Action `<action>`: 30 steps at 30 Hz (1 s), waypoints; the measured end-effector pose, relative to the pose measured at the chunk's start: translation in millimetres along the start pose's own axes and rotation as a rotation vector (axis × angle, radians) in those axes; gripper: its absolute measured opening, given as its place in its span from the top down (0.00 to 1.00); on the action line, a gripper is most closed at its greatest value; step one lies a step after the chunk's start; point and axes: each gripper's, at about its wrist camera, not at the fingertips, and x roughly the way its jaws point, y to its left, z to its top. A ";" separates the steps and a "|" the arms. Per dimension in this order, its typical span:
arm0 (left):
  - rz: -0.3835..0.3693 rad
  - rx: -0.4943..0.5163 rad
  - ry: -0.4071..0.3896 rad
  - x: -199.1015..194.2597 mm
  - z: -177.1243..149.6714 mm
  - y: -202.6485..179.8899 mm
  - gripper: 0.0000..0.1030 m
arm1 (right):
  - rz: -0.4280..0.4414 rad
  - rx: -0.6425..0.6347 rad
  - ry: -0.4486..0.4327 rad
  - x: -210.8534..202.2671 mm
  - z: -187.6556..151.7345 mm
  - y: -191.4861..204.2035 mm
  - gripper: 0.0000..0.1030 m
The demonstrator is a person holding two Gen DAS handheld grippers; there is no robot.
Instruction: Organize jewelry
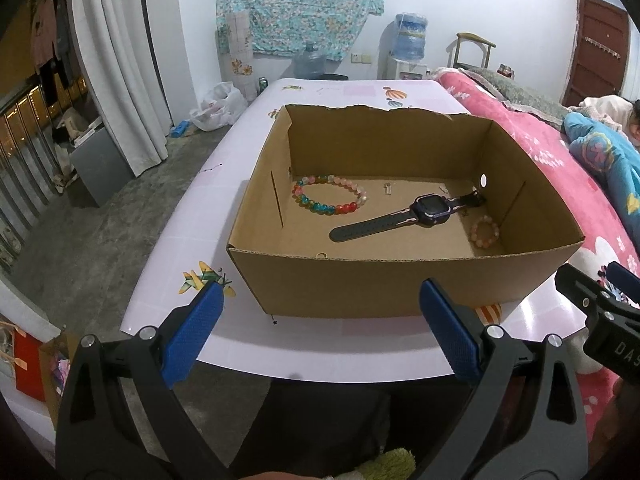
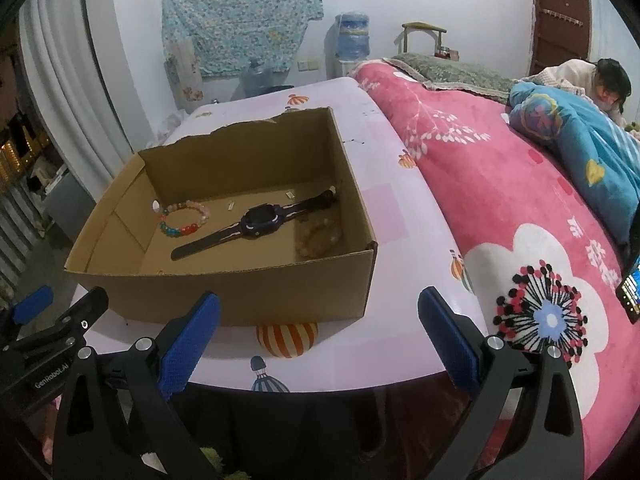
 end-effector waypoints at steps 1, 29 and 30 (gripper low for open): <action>0.001 0.000 0.000 -0.3 -0.4 -0.1 0.08 | 0.000 -0.002 0.000 0.1 0.7 0.3 0.06; -0.008 -0.008 0.033 2.7 -5.2 -0.2 0.08 | 0.007 -0.003 0.010 1.1 0.8 4.7 0.06; -0.008 -0.008 0.033 2.8 -4.7 -0.2 0.08 | 0.007 -0.003 0.011 1.1 0.8 4.9 0.06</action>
